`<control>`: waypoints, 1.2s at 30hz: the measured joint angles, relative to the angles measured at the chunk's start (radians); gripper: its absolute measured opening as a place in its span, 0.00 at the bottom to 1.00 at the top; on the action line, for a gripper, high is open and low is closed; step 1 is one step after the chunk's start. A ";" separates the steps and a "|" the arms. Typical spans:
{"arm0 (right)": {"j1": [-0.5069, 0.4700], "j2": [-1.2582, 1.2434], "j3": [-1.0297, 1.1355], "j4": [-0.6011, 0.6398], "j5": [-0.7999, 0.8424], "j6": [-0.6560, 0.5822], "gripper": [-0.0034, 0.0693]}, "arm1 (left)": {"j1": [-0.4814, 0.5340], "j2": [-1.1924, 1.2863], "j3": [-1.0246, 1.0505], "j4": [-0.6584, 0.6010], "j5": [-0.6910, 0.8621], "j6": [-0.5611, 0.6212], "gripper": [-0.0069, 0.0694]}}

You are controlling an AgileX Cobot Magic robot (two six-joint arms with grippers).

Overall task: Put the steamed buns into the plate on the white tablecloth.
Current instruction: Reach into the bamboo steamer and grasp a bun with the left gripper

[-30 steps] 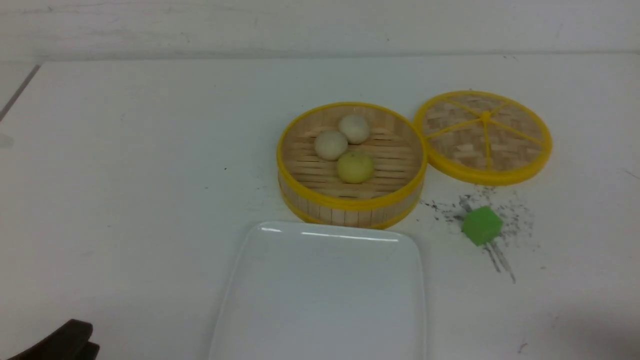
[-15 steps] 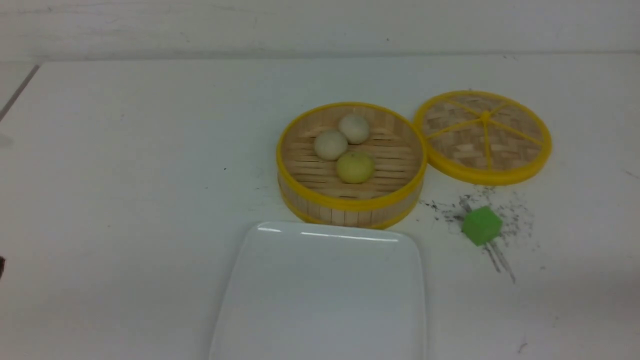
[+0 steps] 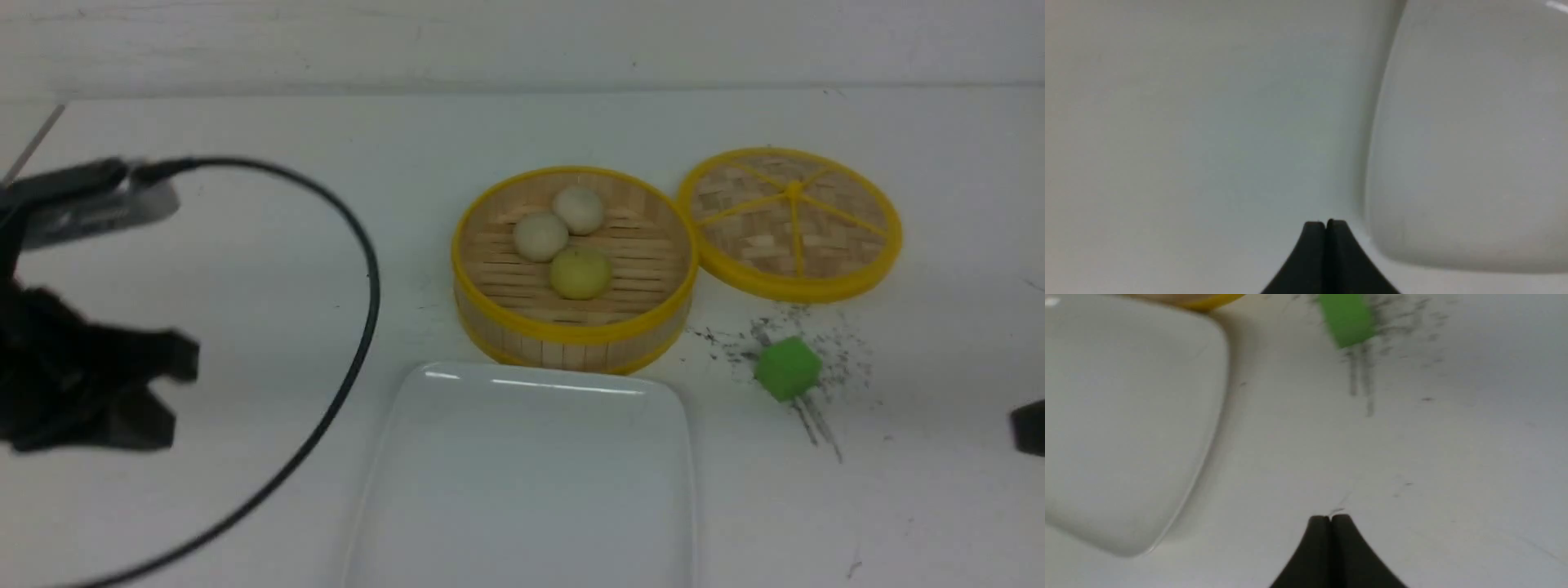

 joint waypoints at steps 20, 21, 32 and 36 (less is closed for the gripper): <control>0.000 0.191 -0.046 0.072 0.096 -0.160 0.05 | -0.381 0.958 -1.162 0.126 0.123 -0.105 0.49; 0.000 0.191 -0.046 0.069 0.096 -0.160 0.05 | -0.395 1.018 -1.248 0.131 0.128 -0.106 0.54; 0.000 0.191 -0.046 0.072 0.094 -0.161 0.06 | -0.419 1.265 -1.522 0.144 0.134 -0.110 0.65; 0.000 0.191 -0.046 0.076 0.076 -0.161 0.07 | -0.419 1.307 -1.524 0.171 0.134 -0.120 0.58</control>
